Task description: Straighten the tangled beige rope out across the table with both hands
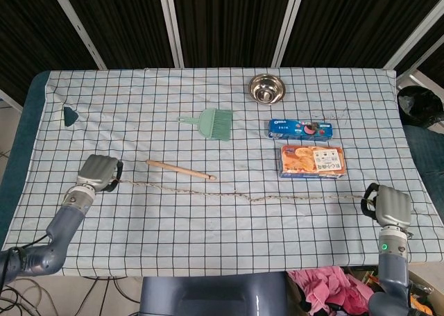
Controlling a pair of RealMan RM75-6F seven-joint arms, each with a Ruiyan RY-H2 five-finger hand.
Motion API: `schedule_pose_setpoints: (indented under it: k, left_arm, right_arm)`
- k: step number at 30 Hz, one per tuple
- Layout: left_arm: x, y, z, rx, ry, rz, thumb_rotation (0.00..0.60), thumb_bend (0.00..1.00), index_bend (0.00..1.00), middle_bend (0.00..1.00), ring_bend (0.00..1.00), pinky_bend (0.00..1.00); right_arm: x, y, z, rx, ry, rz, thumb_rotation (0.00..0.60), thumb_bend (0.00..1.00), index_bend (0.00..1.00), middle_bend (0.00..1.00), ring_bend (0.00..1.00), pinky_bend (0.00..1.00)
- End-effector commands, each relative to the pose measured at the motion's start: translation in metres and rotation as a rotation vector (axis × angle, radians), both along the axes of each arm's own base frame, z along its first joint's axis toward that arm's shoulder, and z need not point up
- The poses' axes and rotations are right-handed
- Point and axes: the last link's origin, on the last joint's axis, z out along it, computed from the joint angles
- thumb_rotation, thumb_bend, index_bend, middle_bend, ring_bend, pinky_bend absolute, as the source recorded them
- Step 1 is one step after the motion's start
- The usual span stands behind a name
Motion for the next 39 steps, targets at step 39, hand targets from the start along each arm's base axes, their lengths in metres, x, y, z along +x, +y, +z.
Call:
schedule_pose_setpoints:
  k: [39]
  left_arm:
    - [-0.039, 0.008, -0.04, -0.038, -0.017, 0.06, 0.6, 0.48, 0.63, 1.0, 0.92, 0.81]
  right_arm:
    - [-0.029, -0.018, -0.027, 0.132, 0.029, -0.092, 0.6, 0.47, 0.66, 0.94, 1.0, 1.0]
